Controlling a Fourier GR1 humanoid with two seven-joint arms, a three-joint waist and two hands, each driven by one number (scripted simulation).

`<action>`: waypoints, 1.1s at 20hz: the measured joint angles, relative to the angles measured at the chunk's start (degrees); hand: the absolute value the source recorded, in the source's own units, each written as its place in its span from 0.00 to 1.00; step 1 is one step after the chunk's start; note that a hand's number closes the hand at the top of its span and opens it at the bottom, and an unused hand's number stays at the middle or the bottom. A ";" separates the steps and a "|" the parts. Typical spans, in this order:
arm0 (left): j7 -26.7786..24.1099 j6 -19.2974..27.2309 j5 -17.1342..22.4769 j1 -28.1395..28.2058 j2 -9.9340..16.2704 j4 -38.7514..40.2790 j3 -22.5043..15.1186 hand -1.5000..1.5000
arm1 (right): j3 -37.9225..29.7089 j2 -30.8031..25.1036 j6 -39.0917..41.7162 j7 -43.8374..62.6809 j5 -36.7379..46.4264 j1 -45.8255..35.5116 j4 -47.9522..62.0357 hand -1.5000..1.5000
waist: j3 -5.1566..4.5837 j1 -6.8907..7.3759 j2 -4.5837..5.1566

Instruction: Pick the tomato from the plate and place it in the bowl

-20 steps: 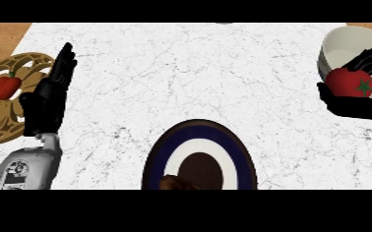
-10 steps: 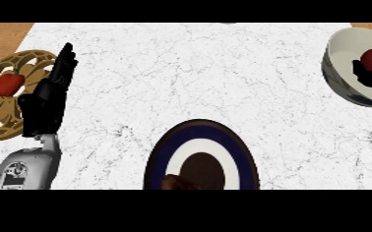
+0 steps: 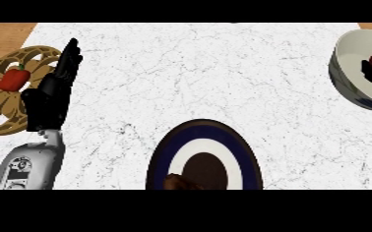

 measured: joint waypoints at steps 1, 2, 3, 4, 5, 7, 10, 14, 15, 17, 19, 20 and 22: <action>0.03 0.17 -0.38 -0.03 -0.23 -0.11 -0.39 0.50 | -0.50 -0.49 0.13 -0.33 -0.26 -1.00 2.80 0.00 | 0.02 0.17 0.06; -0.06 0.11 -0.34 -0.64 -0.25 0.36 -0.33 0.50 | -0.85 -0.76 0.41 -0.45 -0.48 -2.18 5.33 0.00 | 0.04 0.30 0.18; -0.52 0.28 -0.60 -0.34 -0.59 0.56 -0.67 0.50 | -1.36 -1.23 1.01 -1.16 -0.96 -2.93 7.67 0.00 | 0.05 0.44 0.26; -0.88 0.38 -0.72 -0.44 -0.71 0.96 -0.71 0.50 | -1.75 -1.78 1.84 -1.91 -1.38 -3.85 9.78 0.00 | 0.07 0.55 0.35; -0.79 0.57 -0.96 -0.35 -1.06 0.53 -1.13 0.50 | -2.34 -2.29 2.79 -2.74 -2.04 -4.55 11.51 0.00 | 0.12 0.87 0.44; -0.68 0.54 -1.07 -0.33 -1.08 0.29 -1.23 0.50 | -3.54 -2.78 4.54 -5.39 -3.53 -5.35 14.64 0.00 | 0.16 1.00 0.49; -0.26 0.46 -1.11 -0.61 -1.06 0.06 -1.25 0.50 | -5.18 -3.54 7.04 -8.75 -5.56 -7.09 18.11 0.00 | 0.22 1.21 0.59; -0.98 0.05 -0.45 -0.23 -0.89 0.38 -0.63 0.50 | -8.41 -4.77 9.26 -13.95 -9.06 -8.08 21.21 0.00 | 0.20 0.93 0.55; -0.78 0.20 -0.71 -0.27 -1.06 0.31 -0.87 0.50 | -9.16 -5.63 9.91 -14.71 -9.77 -8.32 21.90 0.00 | 0.21 0.88 0.55; -1.05 0.50 -0.73 0.08 -1.43 0.32 -0.85 0.50 | -10.29 -7.12 11.29 -15.70 -10.90 -8.86 23.35 0.00 | 0.17 0.73 0.47; -1.35 0.12 -0.46 0.39 -0.93 0.22 -0.37 0.50 | -11.55 -8.42 12.84 -16.56 -12.21 -8.98 24.65 0.00 | 0.14 0.52 0.36; -1.09 -0.07 -0.31 0.16 -0.60 0.18 -0.04 0.50 | -12.29 -9.19 14.12 -17.08 -13.04 -8.65 25.29 0.00 | 0.12 0.28 0.28; -1.47 0.33 -0.83 1.16 -0.89 -0.05 -0.29 0.50 | -13.43 -11.56 17.43 -17.44 -14.38 -8.36 26.34 0.00 | 0.11 -0.03 0.13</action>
